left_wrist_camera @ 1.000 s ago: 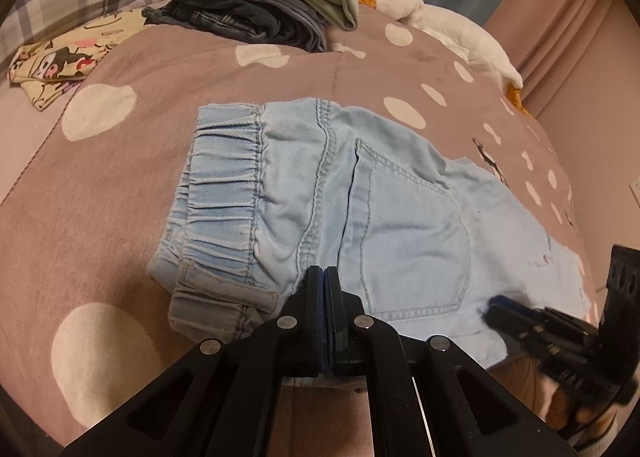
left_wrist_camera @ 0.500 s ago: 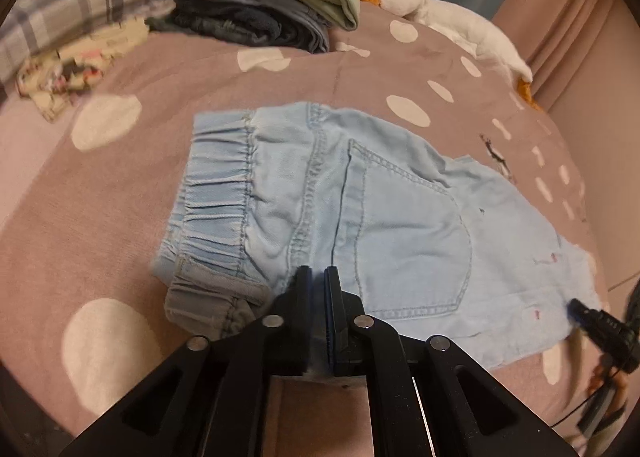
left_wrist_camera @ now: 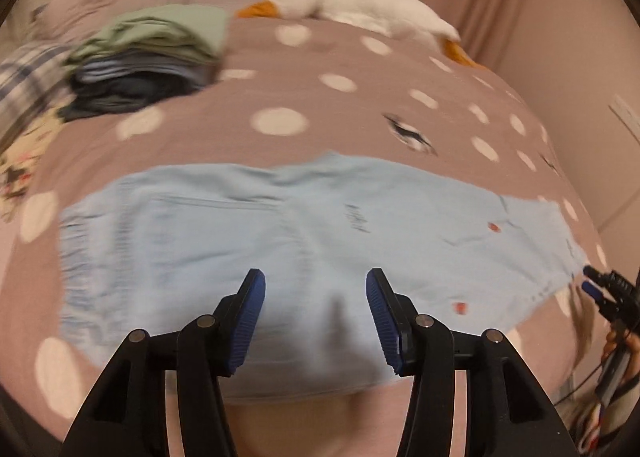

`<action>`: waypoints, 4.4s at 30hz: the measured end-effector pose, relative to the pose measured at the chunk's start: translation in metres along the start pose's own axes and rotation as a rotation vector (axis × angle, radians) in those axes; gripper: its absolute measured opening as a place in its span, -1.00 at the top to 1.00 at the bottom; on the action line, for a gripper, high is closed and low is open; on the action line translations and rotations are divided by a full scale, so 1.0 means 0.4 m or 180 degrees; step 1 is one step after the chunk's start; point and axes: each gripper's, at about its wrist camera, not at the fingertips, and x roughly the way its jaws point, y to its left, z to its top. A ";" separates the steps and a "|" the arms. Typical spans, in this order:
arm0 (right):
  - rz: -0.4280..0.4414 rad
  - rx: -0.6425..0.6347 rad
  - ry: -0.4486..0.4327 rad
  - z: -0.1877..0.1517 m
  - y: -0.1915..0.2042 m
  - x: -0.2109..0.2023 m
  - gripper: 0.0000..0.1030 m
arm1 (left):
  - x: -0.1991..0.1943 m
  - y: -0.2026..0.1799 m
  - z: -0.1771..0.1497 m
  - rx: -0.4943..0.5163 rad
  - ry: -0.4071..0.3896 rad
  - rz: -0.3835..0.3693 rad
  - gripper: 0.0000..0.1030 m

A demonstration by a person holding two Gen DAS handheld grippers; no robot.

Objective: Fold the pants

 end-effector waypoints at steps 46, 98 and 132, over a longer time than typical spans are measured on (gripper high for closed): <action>0.0745 -0.2759 -0.0136 -0.336 0.504 0.104 0.79 | 0.267 -0.195 0.028 -0.1364 0.1063 -0.2637 0.47; 0.1048 -0.2888 0.1479 -0.285 0.794 0.412 0.82 | 0.160 -0.078 -0.010 -0.0437 0.0582 -0.1308 0.62; 0.1537 -0.1801 0.1420 -0.385 0.593 0.161 0.40 | -0.097 0.291 -0.174 -0.2032 -0.0076 -0.1028 -0.49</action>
